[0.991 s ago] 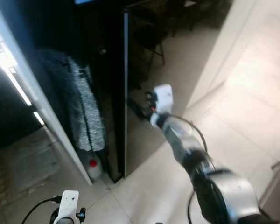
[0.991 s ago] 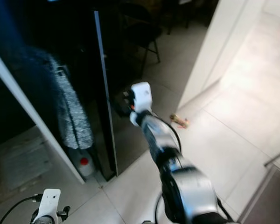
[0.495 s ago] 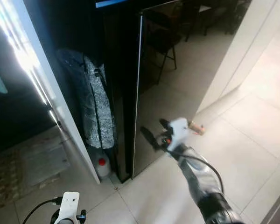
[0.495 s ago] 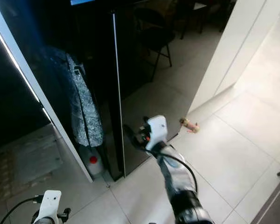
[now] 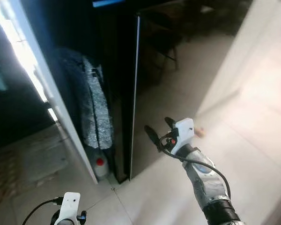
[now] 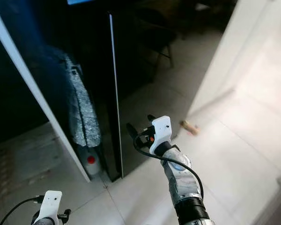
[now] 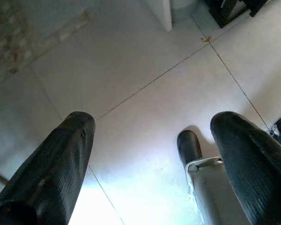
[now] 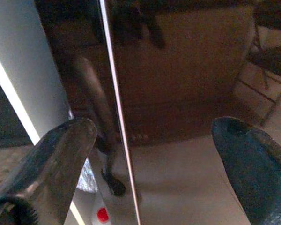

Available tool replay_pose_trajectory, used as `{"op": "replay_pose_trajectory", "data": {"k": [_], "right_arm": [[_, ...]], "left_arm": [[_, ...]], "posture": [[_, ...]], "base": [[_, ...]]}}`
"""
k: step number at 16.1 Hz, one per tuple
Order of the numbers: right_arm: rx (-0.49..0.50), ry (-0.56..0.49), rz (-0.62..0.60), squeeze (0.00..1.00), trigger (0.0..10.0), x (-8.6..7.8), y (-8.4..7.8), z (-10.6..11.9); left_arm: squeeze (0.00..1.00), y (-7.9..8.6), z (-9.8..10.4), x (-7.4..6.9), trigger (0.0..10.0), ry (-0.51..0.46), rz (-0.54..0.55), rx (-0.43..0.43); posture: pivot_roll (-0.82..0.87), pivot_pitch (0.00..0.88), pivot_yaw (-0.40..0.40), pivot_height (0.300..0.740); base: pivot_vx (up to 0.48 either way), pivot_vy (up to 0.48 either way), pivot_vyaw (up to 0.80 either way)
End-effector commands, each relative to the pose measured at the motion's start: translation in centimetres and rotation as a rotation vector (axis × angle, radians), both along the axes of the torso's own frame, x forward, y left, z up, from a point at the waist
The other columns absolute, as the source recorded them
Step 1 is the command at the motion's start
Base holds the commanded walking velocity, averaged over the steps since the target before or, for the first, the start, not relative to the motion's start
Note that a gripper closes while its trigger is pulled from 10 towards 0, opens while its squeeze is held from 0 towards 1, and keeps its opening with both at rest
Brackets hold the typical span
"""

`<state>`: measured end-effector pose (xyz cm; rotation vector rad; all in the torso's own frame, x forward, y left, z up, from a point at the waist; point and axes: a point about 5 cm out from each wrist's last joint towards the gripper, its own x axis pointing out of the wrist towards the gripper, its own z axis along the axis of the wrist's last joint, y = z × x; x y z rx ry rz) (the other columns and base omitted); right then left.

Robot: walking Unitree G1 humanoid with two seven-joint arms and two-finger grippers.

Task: Restocking fridge

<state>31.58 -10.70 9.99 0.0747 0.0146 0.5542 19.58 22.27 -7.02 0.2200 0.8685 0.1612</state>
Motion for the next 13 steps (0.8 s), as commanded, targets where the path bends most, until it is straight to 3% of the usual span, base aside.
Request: {"op": "replay_pose_trajectory", "data": {"k": [1,8,13], "right_arm": [[0.01,-0.006,-0.002,0.0,10.0,-0.05,-0.03,0.5],[-0.016,0.013,0.015,0.0,10.0,-0.86,-0.16,0.33],[-0.021,0.007,0.016,0.0,10.0,-0.94,0.07,0.64]], "left_arm": [[0.0,-0.12,-0.68,-1.15,10.0,0.058,-0.019,0.012],[0.0,-0.23,-0.86,-1.42,10.0,0.076,-0.022,0.022],[0.0,-0.14,-1.07,-1.89,10.0,0.094,-0.025,0.028]], "posture": [[-0.24,0.086,-0.02,0.74],[-0.24,0.078,-0.02,0.74],[-0.25,0.061,-0.014,0.74]], "base": [[0.0,-0.244,0.0],[0.0,0.0,0.0],[0.0,0.0,0.79]]}}
